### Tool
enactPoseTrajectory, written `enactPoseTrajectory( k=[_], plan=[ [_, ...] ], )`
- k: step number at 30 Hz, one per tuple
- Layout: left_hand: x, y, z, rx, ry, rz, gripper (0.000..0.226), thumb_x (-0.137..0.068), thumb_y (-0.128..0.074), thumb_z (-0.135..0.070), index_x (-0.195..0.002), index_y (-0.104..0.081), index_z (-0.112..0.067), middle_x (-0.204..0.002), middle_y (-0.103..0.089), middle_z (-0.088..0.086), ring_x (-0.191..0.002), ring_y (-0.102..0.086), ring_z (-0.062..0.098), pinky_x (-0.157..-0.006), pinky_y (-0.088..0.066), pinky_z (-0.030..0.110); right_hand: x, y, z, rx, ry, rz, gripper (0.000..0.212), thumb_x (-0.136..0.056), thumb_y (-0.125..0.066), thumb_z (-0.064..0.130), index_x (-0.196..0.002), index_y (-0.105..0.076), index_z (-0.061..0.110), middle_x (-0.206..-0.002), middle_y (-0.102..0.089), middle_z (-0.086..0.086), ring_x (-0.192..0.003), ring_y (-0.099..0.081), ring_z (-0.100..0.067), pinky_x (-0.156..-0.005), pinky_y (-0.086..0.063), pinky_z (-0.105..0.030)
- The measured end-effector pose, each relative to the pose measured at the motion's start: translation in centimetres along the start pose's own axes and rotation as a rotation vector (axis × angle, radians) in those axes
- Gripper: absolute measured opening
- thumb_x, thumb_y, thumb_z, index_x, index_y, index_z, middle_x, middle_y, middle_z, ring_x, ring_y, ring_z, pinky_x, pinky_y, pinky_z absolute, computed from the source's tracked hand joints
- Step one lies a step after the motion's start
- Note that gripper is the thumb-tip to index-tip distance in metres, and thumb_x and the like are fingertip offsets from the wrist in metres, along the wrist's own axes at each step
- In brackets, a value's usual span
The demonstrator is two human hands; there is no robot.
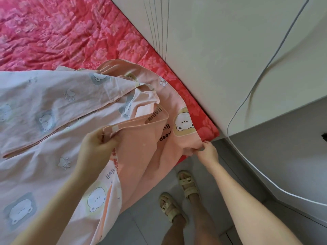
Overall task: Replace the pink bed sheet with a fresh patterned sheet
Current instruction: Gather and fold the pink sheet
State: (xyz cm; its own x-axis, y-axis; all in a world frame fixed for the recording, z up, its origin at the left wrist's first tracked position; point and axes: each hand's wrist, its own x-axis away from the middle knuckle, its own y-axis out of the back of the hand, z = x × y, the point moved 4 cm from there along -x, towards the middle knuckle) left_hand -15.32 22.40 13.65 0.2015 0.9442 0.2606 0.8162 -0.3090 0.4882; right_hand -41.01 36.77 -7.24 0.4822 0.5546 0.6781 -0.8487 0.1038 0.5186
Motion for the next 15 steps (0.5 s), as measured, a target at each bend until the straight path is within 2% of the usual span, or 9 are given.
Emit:
enactPoseTrajectory(
  k=[2,3,5,8,10,12,13,15],
  plan=[
    [0.0,0.5,-0.4,-0.013,-0.006,-0.048,0.040,-0.073,-0.063,-0.033,-0.077,-0.055,0.006,-0.068,-0.040,0.006,-0.066,-0.038,0.019,-0.066,-0.033,0.034,2.4,0.5,0.0,-0.206,-0.007,-0.018,0.015,-0.088,-0.061,0.024,-0.092,-0.061,0.010,-0.096,-0.059,-0.003,-0.092,-0.054,-0.022,-0.075,-0.046,-0.035],
    [0.1,0.7,-0.8,-0.019,-0.010,-0.085,0.032,-0.075,-0.062,-0.032,-0.067,-0.052,-0.002,-0.064,-0.036,0.002,-0.064,-0.033,0.018,-0.063,-0.029,0.033,3.9,0.8,-0.2,-0.299,-0.022,-0.029,0.017,-0.091,-0.056,0.022,-0.085,-0.054,0.007,-0.083,-0.054,-0.002,-0.082,-0.050,-0.020,-0.065,-0.041,-0.030],
    [0.7,1.5,-2.1,-0.074,-0.044,-0.166,0.039,-0.076,-0.062,-0.028,-0.052,-0.033,-0.016,-0.054,-0.026,-0.008,-0.060,-0.024,0.014,-0.058,-0.022,0.030,7.5,1.8,-0.2,-0.347,-0.043,-0.091,0.024,-0.096,-0.049,0.021,-0.077,-0.040,0.009,-0.073,-0.042,-0.001,-0.071,-0.041,-0.017,-0.056,-0.030,-0.025],
    [1.6,1.8,-4.5,-0.291,-0.192,-0.190,0.050,-0.082,-0.064,-0.017,-0.053,-0.023,-0.021,-0.052,-0.021,-0.001,-0.059,-0.020,0.018,-0.053,-0.019,0.031,12.0,3.7,2.1,-0.261,0.056,-0.173,0.015,-0.093,-0.055,0.019,-0.083,-0.047,0.010,-0.076,-0.051,0.001,-0.072,-0.050,-0.018,-0.056,-0.036,-0.025],
    [2.9,1.8,-6.0,-0.362,-0.296,-0.083,0.042,-0.081,-0.059,-0.023,-0.051,-0.030,-0.018,-0.049,-0.026,0.002,-0.054,-0.023,0.022,-0.050,-0.022,0.031,15.2,4.9,5.8,-0.252,0.197,-0.153,0.011,-0.088,-0.062,0.019,-0.090,-0.052,0.016,-0.076,-0.060,0.000,-0.070,-0.057,-0.016,-0.059,-0.044,-0.027],
    [4.2,1.5,-6.7,-0.403,-0.348,0.024,0.035,-0.079,-0.053,-0.030,-0.051,-0.041,-0.014,-0.044,-0.035,0.001,-0.047,-0.031,0.023,-0.047,-0.027,0.029,18.0,5.8,10.1,-0.272,0.346,-0.084,0.015,-0.086,-0.065,0.017,-0.094,-0.053,0.022,-0.063,-0.061,-0.003,-0.056,-0.055,-0.012,-0.054,-0.042,-0.024],
    [4.8,1.4,-7.1,-0.414,-0.362,0.056,0.037,-0.080,-0.052,-0.033,-0.052,-0.046,-0.010,-0.044,-0.040,0.003,-0.046,-0.036,0.025,-0.047,-0.028,0.029,19.2,6.0,12.4,-0.290,0.405,-0.049,0.015,-0.086,-0.065,0.014,-0.095,-0.056,0.022,-0.058,-0.061,-0.004,-0.051,-0.053,-0.010,-0.051,-0.042,-0.021],
    [6.0,2.0,-7.9,-0.424,-0.386,0.065,0.045,-0.081,-0.052,-0.038,-0.055,-0.052,-0.002,-0.046,-0.047,0.013,-0.047,-0.039,0.028,-0.047,-0.031,0.030,21.3,6.3,16.5,-0.418,0.439,0.039,0.014,-0.084,-0.067,0.005,-0.087,-0.066,0.018,-0.062,-0.065,-0.002,-0.056,-0.058,-0.008,-0.056,-0.046,-0.019]
  ],
)
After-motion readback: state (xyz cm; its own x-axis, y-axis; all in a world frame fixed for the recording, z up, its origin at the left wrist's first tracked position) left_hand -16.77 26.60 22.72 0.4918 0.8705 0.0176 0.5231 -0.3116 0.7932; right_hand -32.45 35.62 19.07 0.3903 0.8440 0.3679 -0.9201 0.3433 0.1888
